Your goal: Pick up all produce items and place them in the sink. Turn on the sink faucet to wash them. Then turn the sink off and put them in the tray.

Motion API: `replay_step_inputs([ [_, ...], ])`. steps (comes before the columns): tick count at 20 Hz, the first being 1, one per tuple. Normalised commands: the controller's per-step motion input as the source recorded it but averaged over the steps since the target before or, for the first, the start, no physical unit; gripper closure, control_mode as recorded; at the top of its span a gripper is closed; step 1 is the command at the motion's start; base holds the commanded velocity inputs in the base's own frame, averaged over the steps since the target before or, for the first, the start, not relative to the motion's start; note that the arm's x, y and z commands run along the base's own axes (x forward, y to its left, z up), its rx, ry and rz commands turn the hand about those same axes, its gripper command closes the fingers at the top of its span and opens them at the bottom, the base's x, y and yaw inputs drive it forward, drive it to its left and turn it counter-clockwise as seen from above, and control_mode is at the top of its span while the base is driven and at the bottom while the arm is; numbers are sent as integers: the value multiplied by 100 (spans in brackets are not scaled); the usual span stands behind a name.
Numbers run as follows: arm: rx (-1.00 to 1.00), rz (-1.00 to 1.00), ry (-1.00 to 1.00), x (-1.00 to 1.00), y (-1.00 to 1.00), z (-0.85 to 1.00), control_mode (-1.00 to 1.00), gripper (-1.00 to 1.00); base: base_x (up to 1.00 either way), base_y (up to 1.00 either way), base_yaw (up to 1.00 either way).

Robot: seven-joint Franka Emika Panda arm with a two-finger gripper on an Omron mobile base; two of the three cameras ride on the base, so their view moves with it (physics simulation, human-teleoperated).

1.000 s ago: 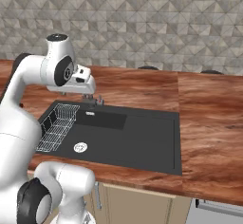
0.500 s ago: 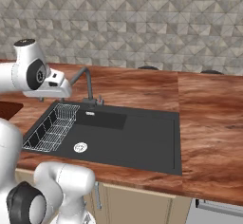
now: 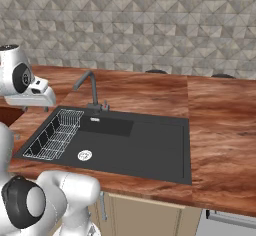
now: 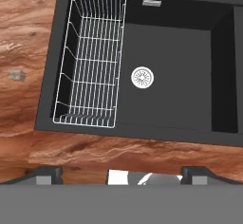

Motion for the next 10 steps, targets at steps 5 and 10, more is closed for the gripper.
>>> replay_step_inputs([
  [5, 0, 0, 6, 0, 71, -22, -100, -100, 0, 0, 0],
  [10, -4, 0, 7, 0, 70, -22, -100, -100, 0, 0, 0],
])
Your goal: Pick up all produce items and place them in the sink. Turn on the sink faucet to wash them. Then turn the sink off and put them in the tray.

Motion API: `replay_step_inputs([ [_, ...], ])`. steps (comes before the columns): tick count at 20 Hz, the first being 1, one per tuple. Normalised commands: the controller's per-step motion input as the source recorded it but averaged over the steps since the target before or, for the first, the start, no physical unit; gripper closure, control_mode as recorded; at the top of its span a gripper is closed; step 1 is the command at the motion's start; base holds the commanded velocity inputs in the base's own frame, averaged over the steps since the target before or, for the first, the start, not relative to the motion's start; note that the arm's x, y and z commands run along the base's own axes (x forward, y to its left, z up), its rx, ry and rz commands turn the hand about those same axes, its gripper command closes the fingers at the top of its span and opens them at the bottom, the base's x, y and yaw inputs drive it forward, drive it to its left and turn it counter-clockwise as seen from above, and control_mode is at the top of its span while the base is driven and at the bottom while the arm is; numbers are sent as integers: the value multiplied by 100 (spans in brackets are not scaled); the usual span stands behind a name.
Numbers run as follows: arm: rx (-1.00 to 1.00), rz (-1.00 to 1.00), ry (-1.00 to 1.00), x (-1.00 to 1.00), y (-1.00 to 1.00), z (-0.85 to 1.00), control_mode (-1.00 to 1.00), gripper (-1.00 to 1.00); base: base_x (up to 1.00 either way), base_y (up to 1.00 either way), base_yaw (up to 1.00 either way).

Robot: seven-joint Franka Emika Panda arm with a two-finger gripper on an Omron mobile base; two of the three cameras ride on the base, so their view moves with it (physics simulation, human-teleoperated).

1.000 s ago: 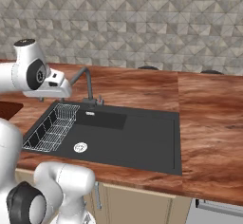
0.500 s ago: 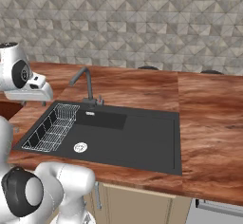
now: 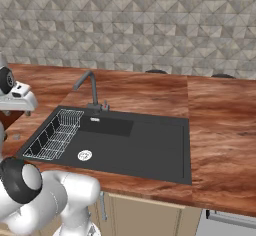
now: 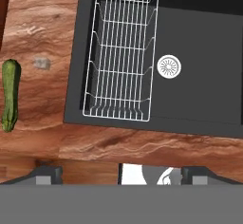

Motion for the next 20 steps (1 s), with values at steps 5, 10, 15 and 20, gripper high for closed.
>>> replay_step_inputs([
  [5, -5, 0, 8, 0, 68, -26, -100, -100, 0, 0, 0],
  [10, -3, 0, 9, 0, 61, -29, -100, -100, 0, 0, 0],
  [15, -1, 0, 11, 0, 51, -29, -100, -100, 0, 0, 0],
  [20, 0, 0, 7, 0, 44, -30, -100, -100, 0, 0, 0],
])
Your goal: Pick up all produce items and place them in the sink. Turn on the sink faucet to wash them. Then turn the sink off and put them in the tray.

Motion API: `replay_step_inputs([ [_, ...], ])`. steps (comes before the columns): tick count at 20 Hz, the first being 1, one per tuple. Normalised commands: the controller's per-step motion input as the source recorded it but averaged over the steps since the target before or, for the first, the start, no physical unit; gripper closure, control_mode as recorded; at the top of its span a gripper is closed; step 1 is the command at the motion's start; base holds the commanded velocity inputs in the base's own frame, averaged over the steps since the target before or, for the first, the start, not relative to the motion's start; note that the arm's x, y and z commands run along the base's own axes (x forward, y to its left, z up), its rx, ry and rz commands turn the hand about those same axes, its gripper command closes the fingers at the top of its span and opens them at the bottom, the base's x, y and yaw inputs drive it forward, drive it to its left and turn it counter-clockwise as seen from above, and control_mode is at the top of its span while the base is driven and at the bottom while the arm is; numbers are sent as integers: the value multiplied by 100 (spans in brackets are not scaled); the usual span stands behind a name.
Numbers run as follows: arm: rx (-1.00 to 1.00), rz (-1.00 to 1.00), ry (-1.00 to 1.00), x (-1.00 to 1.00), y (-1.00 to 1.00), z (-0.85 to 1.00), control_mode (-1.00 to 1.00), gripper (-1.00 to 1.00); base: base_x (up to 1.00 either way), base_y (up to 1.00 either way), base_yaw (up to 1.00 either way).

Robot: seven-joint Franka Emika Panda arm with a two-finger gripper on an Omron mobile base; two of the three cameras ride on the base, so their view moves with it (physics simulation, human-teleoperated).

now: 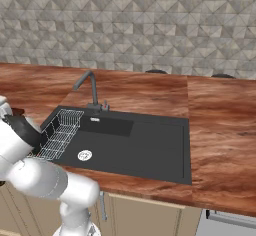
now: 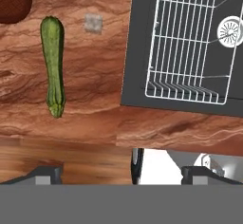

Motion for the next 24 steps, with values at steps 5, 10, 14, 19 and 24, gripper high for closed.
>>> replay_step_inputs([
  [5, 0, 0, 1, 0, 35, -34, -100, -100, 0, 0, 0],
  [10, 0, 0, 0, 2, 28, -32, -100, -100, 0, 0, 0],
  [14, 0, 0, 0, 18, 15, -30, -100, -100, 0, 0, 0],
  [19, 0, -2, 0, 21, 16, -26, -100, -100, 0, 0, 0],
  [24, 0, -3, 0, 15, 16, -26, -100, -100, 0, 0, 0],
])
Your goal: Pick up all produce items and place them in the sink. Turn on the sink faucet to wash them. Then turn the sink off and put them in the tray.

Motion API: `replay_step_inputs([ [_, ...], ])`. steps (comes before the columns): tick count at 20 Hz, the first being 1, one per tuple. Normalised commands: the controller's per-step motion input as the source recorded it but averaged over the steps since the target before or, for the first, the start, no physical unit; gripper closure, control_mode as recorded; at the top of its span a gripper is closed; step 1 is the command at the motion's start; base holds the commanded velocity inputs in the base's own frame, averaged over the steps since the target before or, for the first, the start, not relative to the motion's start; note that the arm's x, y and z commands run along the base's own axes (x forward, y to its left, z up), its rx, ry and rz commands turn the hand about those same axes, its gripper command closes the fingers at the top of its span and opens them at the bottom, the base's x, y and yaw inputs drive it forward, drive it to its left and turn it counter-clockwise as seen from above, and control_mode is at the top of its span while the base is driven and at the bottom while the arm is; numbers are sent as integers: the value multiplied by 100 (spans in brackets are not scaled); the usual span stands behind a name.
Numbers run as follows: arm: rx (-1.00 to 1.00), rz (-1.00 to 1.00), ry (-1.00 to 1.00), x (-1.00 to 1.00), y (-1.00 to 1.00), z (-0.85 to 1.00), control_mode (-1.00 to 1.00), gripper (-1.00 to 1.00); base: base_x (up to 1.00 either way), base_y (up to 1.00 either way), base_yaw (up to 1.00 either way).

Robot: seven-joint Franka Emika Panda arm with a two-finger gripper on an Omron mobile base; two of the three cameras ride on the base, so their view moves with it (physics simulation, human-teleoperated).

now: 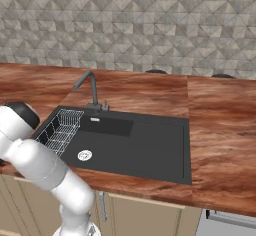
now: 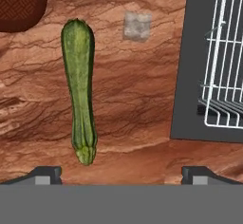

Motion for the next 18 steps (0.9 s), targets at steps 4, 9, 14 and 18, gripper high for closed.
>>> replay_step_inputs([
  [4, 0, -2, 0, 15, 17, -25, -100, -100, 0, 0, 0],
  [9, 0, -1, 1, 18, 15, -22, -100, -100, 0, 0, 0],
  [14, 0, 0, 2, 15, 18, -23, -100, -100, 0, 0, 0],
  [18, 0, 0, 0, 1, 9, -31, -100, -100, 0, 0, 0],
])
